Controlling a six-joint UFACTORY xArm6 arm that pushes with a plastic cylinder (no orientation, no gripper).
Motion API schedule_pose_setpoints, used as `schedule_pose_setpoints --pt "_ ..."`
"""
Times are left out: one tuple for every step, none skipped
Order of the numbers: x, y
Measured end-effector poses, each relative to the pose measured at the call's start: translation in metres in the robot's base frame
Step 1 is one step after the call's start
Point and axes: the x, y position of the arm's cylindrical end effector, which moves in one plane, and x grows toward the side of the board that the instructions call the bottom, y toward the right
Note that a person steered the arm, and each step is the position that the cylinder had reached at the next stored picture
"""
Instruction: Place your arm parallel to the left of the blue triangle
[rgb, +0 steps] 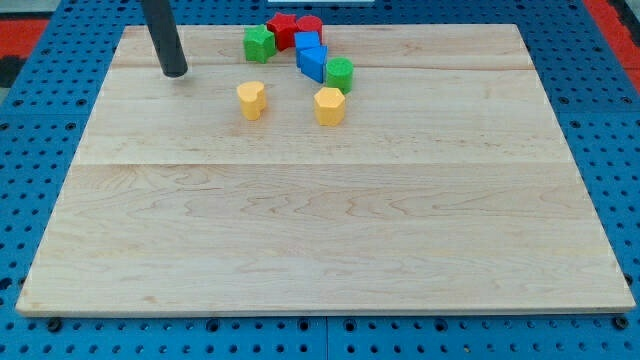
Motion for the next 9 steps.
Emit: schedule_pose_setpoints --pt "-0.001 0.004" --pt "-0.006 0.004" --pt "-0.011 0.004" --pt "-0.014 0.004" --pt "-0.015 0.004" --pt "-0.015 0.004" --pt "-0.015 0.006" --pt "-0.009 0.007" --pt "0.007 0.027"
